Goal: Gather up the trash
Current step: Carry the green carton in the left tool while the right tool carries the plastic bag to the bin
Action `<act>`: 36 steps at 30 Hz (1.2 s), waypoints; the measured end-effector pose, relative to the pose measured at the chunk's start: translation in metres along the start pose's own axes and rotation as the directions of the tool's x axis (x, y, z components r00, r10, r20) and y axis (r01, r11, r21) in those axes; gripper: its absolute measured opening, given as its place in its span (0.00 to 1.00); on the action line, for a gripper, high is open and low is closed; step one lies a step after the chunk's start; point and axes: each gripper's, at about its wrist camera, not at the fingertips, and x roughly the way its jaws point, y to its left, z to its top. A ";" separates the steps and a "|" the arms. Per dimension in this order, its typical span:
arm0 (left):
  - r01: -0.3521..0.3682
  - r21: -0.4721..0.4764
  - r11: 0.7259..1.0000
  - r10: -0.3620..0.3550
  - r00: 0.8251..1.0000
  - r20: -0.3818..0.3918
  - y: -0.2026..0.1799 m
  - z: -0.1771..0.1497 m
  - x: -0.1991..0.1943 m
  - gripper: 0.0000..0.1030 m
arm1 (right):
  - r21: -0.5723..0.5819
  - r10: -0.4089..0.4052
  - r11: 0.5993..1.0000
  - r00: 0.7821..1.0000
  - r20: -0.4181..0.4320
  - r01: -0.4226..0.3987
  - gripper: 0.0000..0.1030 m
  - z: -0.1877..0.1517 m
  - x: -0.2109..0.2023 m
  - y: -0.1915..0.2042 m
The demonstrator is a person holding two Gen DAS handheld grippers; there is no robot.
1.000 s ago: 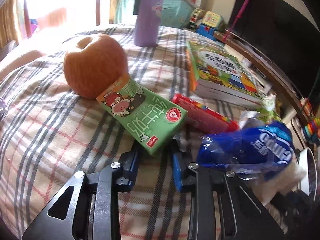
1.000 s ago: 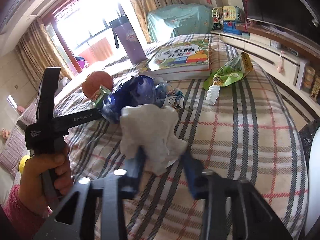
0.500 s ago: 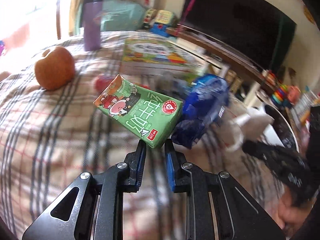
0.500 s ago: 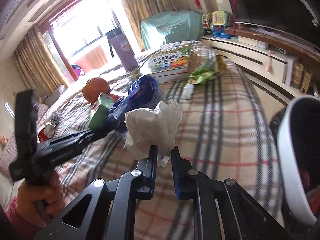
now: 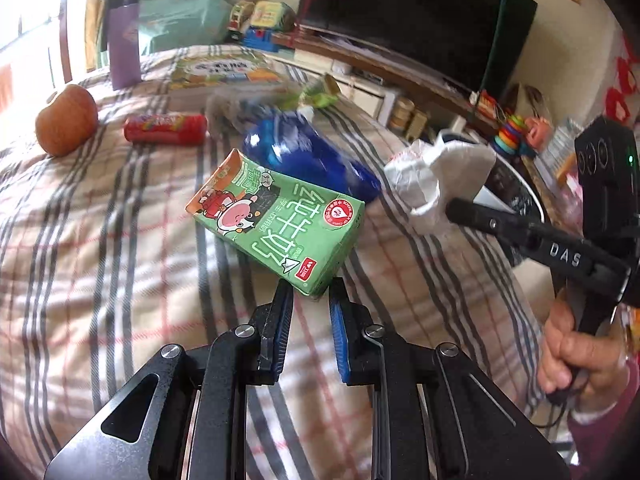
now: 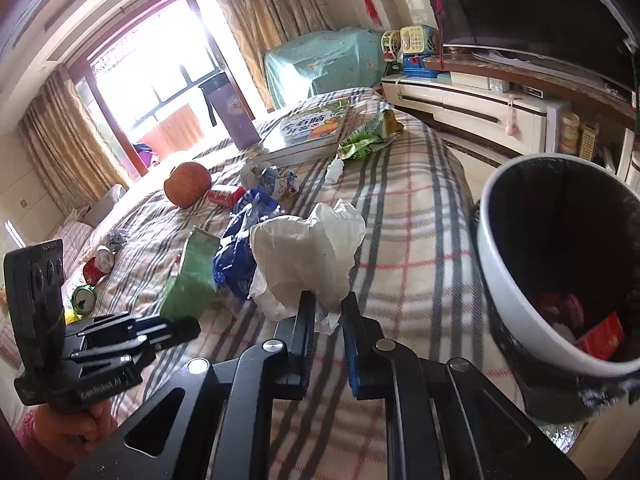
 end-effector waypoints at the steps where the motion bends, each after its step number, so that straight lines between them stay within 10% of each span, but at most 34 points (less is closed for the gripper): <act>1: 0.000 0.006 1.000 0.000 1.000 -0.012 -0.002 -0.001 0.000 0.18 | 0.004 -0.001 1.000 1.000 -0.001 0.001 0.13 -0.002 -0.001 -0.001; 3: -0.020 0.003 1.000 0.020 1.000 -0.019 -0.002 -0.002 -0.002 0.26 | 0.015 -0.003 1.000 1.000 0.000 0.003 0.13 -0.005 -0.004 -0.003; 5: -0.042 -0.017 0.999 0.041 0.999 -0.010 -0.002 -0.002 -0.005 0.66 | 0.023 -0.004 1.000 1.000 0.006 0.004 0.13 -0.008 -0.008 -0.005; 7: -0.060 -0.042 0.997 0.060 0.998 0.010 -0.002 -0.001 -0.010 0.75 | 0.032 -0.006 0.999 1.000 0.013 0.006 0.13 -0.010 -0.011 -0.008; 20: -0.199 -0.091 0.976 0.200 0.980 -0.005 -0.014 0.016 0.030 0.76 | 0.064 -0.015 0.998 0.999 0.036 0.012 0.13 -0.013 -0.027 -0.020; 25: -0.149 -0.076 0.986 0.152 0.988 0.023 -0.005 0.005 0.018 0.57 | 0.071 -0.014 0.997 0.999 0.044 0.011 0.13 -0.016 -0.032 -0.023; 36: -0.049 0.032 0.998 0.047 0.996 0.077 -0.041 -0.013 -0.015 0.53 | 0.076 -0.014 0.997 0.997 0.069 0.009 0.13 -0.020 -0.047 -0.024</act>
